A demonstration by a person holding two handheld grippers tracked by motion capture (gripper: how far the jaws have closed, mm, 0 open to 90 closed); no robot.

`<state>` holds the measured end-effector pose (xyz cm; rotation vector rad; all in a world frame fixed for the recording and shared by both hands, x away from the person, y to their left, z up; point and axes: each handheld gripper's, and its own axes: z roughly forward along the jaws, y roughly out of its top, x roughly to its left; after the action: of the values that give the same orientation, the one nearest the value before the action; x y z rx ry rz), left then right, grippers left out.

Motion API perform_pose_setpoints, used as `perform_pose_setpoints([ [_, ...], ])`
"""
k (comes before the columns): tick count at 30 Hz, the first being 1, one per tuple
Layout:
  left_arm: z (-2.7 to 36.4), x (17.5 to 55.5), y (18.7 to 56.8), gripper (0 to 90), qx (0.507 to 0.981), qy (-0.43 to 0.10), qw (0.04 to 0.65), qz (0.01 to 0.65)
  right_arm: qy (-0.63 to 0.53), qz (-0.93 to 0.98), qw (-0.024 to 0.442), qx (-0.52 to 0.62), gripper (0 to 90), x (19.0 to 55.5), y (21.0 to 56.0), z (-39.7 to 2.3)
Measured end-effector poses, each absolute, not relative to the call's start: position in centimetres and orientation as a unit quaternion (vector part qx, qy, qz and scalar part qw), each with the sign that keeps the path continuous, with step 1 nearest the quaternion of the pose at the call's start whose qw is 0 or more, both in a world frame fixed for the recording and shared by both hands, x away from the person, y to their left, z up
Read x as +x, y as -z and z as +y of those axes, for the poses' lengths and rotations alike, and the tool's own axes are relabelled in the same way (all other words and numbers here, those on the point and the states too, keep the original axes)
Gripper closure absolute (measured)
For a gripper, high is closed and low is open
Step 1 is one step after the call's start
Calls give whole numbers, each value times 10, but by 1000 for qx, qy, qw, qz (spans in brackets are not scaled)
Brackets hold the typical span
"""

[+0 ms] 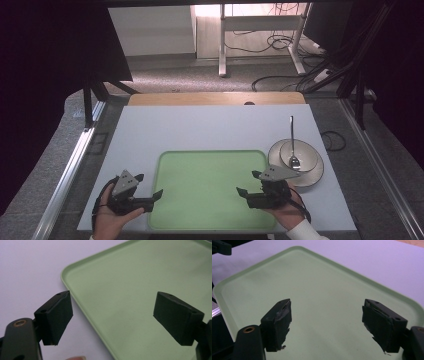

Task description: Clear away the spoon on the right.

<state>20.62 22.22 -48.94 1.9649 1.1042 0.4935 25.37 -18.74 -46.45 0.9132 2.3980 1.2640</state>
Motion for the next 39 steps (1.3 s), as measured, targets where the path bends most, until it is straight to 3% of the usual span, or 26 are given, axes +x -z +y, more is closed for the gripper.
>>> perform_pose_setpoints([
  [22,229,211,494,152,778,-191,403,442,-453,828,127,307,270,259,455,-186],
  [39,231,211,494,155,776,-193,403,445,-443,825,120,329,261,297,420,-177],
])
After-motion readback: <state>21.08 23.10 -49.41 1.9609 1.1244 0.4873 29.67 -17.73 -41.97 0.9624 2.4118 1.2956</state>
